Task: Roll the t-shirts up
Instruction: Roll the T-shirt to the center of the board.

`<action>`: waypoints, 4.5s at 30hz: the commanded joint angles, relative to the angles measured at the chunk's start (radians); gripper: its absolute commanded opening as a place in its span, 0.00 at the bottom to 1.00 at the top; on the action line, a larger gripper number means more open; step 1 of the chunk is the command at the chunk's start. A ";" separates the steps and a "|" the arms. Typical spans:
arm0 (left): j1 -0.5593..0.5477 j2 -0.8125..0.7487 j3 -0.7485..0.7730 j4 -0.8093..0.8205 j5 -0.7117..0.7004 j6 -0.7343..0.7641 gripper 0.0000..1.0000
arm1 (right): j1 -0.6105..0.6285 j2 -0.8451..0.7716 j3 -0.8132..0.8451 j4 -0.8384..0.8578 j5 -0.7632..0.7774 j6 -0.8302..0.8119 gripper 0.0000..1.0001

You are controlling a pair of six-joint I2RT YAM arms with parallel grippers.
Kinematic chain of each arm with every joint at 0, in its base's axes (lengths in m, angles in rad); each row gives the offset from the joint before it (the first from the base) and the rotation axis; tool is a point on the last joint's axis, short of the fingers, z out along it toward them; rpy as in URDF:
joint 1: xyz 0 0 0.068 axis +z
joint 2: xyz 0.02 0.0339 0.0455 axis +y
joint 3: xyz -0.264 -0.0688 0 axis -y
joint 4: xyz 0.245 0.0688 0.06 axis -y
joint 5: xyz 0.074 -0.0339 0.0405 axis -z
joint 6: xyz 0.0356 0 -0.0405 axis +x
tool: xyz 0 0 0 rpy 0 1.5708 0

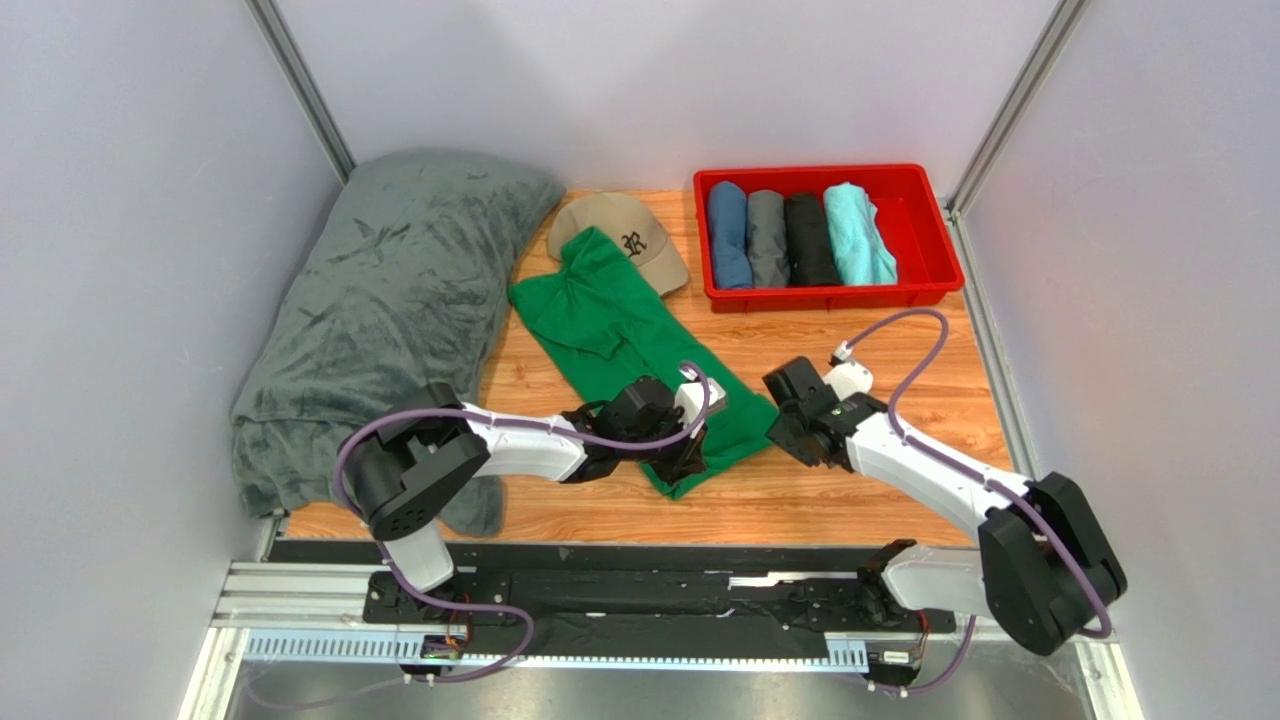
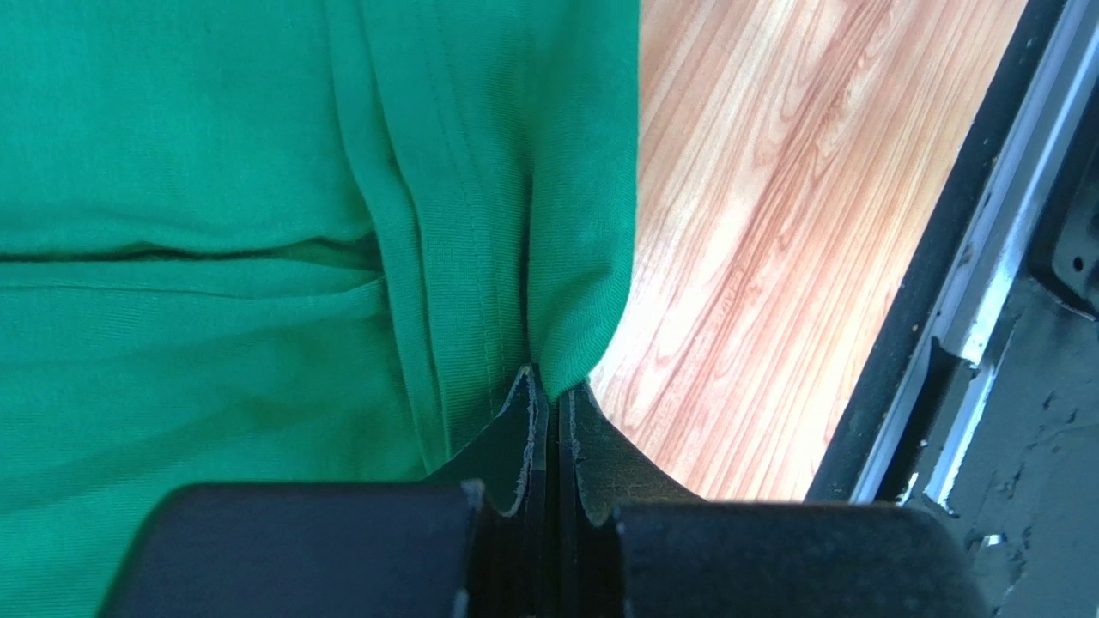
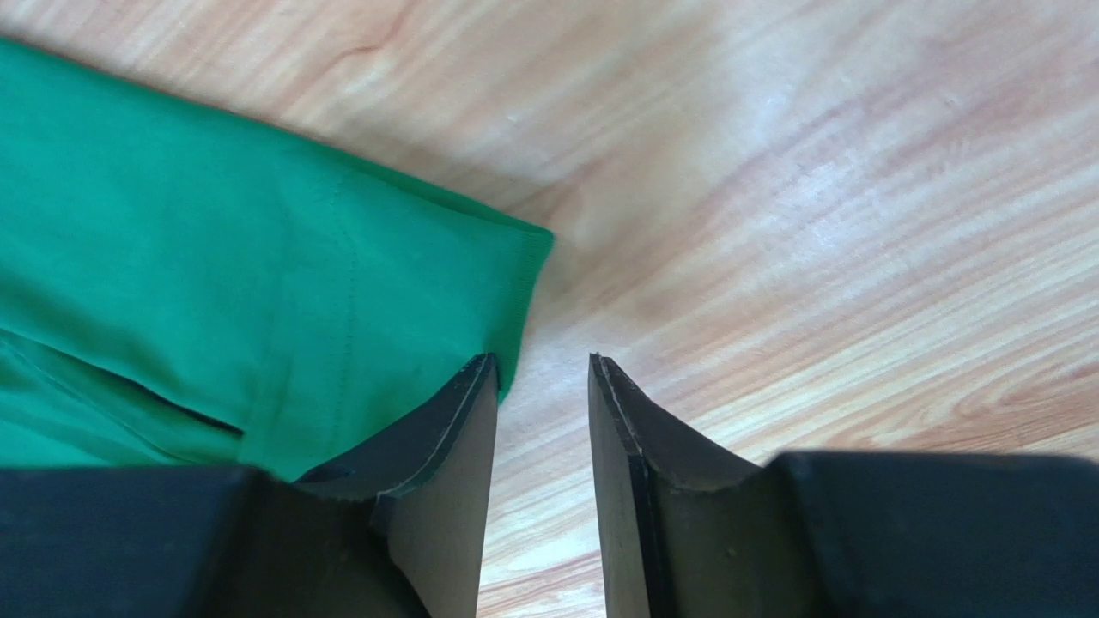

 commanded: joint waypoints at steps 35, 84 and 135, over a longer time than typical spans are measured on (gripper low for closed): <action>-0.007 -0.061 -0.037 0.062 -0.041 0.033 0.38 | -0.007 0.327 0.362 -0.237 0.026 -0.076 0.00; -0.050 0.086 0.075 0.182 -0.163 0.083 0.00 | 0.002 0.444 0.540 -0.328 0.015 -0.056 0.34; 0.048 0.027 0.066 0.124 -0.051 -0.059 0.00 | 0.036 0.183 0.042 0.466 0.023 -0.001 0.29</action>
